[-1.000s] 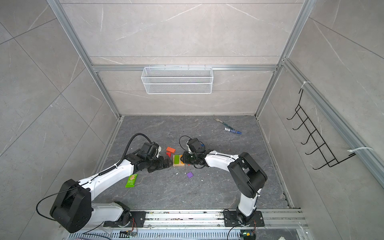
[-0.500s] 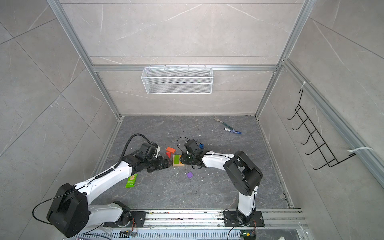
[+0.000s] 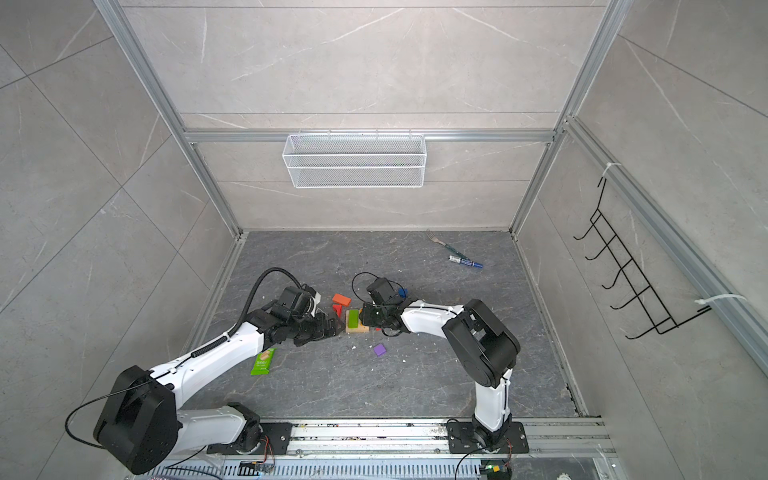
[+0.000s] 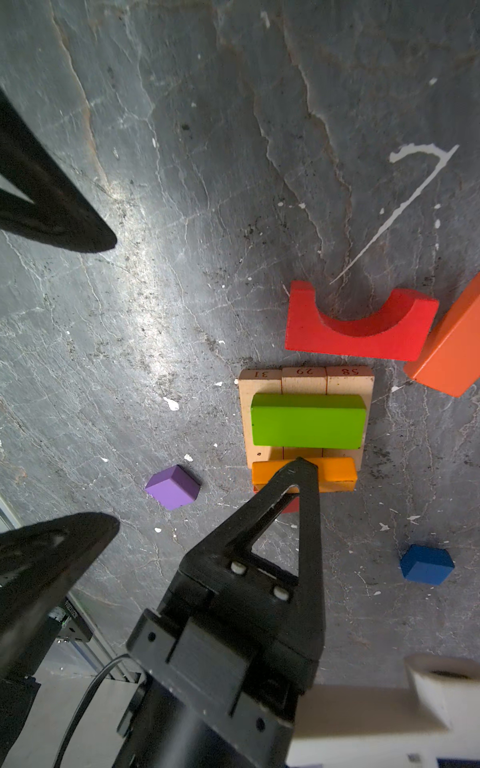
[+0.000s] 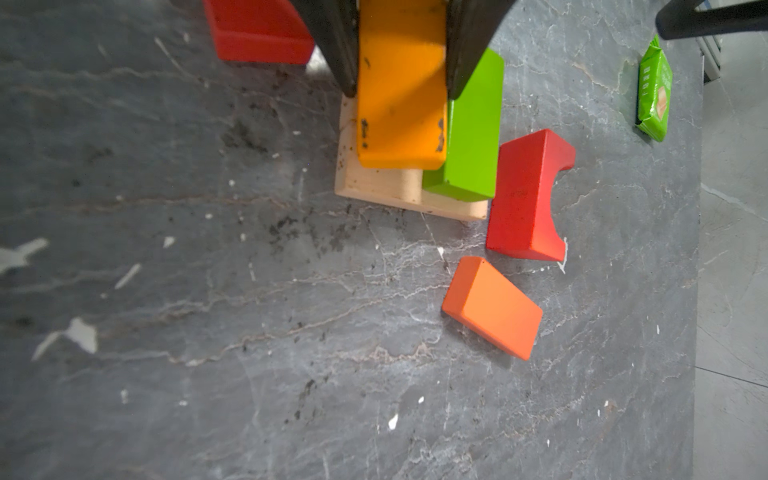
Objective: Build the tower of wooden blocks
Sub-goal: 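Lower the orange bar onto the wood bars beside the green bar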
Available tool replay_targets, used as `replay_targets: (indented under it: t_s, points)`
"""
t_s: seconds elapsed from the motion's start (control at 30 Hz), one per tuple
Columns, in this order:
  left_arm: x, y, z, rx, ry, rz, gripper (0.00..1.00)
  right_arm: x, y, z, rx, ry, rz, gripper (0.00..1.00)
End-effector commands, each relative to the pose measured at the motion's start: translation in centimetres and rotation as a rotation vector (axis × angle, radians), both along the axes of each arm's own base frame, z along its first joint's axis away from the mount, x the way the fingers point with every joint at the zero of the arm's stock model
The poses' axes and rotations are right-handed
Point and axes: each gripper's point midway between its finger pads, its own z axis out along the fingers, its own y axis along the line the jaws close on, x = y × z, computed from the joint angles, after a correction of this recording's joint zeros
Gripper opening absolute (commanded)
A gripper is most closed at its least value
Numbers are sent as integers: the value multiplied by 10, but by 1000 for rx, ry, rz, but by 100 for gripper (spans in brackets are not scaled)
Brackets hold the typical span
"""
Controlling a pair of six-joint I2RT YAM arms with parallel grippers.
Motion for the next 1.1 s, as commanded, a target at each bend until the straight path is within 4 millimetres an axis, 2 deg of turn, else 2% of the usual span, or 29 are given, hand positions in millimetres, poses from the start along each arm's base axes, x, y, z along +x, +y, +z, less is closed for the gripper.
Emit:
replay_targets:
  t_s: [0.0, 0.67, 1.07]
  points:
    - [1, -3, 2, -22, 9, -3, 100, 6, 6, 2, -3, -8, -8, 2]
    - [1, -6, -2, -23, 25, -11, 100, 6, 7, -5, -10, 12, -8, 8]
    - [0, -5, -4, -20, 28, -10, 100, 3, 7, -5, -1, 12, -6, 16]
